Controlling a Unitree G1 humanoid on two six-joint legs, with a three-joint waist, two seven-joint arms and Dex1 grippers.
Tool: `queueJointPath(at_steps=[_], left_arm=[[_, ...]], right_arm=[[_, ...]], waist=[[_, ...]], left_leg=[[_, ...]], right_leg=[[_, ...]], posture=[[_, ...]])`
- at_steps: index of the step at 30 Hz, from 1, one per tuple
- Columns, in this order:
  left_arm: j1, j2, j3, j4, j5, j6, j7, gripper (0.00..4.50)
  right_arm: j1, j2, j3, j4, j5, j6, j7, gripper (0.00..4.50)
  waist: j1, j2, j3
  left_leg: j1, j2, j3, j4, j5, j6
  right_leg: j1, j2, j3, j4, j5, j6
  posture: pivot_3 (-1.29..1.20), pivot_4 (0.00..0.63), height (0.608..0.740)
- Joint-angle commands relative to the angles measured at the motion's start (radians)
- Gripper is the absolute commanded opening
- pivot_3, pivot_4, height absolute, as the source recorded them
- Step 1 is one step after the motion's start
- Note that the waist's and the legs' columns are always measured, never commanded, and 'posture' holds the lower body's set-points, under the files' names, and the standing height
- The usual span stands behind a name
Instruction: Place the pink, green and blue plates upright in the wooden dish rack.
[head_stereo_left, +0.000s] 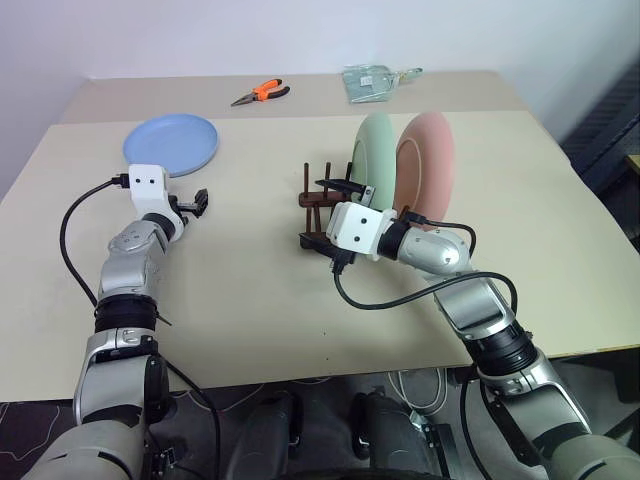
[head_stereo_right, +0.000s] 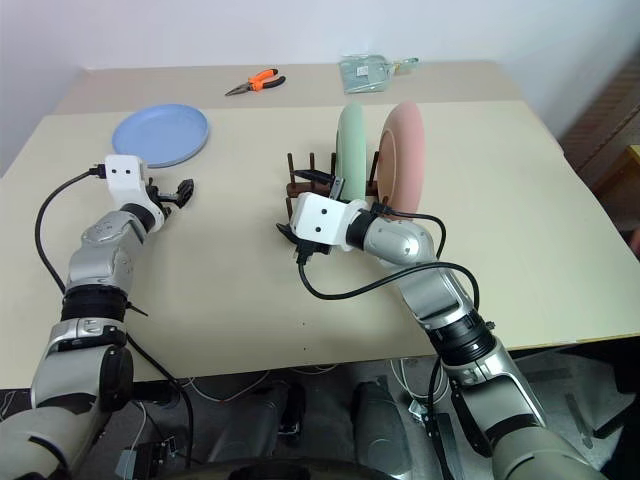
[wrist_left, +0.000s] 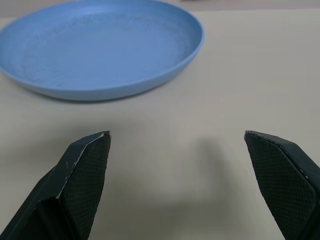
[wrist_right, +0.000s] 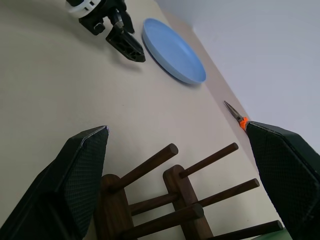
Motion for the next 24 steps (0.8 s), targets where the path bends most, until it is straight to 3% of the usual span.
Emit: queueJointPath(at_steps=[1,24], left_arm=[[-0.031,0.014,0.0,-0.011,0.007,-0.028,-0.005,4.38],[-0.029,0.008,0.0,-0.025,0.012,-0.029,-0.006,4.38]], right_arm=[[-0.03,0.007,-0.022,-0.012,0.001,-0.02,-0.013,4.5],[-0.036,0.009,-0.021,-0.001,0.002,-0.035,-0.013,4.5]], waist=[[0.0,0.0,0.0],[0.0,0.0,0.0]], left_leg=[[0.0,0.0,0.0,0.0,0.0,0.0],[0.0,0.0,0.0,0.0,0.0,0.0]], right_leg=[[0.0,0.0,0.0,0.0,0.0,0.0],[0.0,0.0,0.0,0.0,0.0,0.0]], posture=[[0.0,0.15,0.74],[0.0,0.15,0.74]])
